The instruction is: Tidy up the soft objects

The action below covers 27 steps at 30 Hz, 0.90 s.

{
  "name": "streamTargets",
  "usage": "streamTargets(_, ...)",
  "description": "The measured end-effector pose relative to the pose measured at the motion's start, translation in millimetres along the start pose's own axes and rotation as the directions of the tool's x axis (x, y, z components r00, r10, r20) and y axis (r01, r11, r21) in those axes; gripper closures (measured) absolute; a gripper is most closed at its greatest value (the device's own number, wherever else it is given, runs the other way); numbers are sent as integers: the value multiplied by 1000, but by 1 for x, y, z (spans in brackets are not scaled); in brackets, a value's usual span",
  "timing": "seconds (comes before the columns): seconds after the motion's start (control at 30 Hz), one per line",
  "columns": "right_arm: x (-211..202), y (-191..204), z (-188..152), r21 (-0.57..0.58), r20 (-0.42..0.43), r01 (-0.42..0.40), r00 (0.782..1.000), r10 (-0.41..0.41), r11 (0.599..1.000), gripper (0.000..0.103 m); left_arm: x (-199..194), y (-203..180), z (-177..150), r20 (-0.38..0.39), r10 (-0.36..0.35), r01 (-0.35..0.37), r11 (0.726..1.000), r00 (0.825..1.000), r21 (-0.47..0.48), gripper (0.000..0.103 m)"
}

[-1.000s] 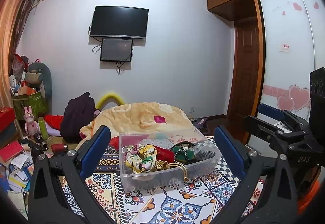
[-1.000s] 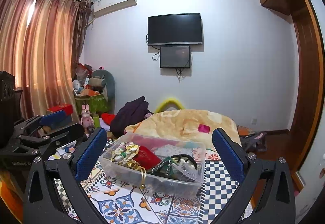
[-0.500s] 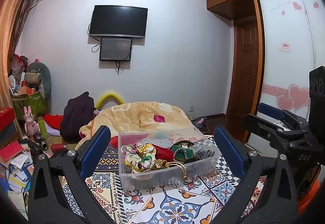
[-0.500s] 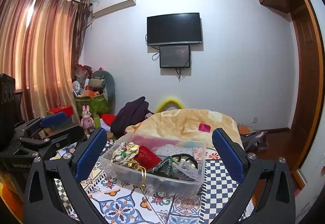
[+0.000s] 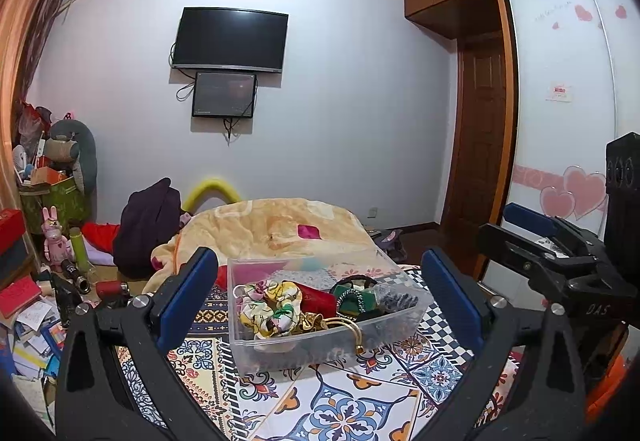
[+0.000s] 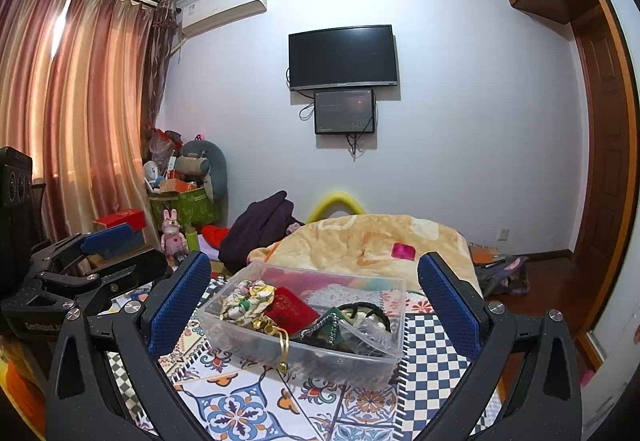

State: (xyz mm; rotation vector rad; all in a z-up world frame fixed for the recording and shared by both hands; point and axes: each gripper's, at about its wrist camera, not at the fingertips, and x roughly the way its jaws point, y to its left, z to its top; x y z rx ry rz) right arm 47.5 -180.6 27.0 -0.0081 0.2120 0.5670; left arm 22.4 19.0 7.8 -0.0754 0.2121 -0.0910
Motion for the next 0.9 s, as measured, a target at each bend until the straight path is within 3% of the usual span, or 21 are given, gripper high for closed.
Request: streamTargets(0.9, 3, 0, 0, 12, -18, -2, 1000, 2, 1000, 0, 1, 6, 0, -11, -13, 12, 1000, 1000, -12, 0)
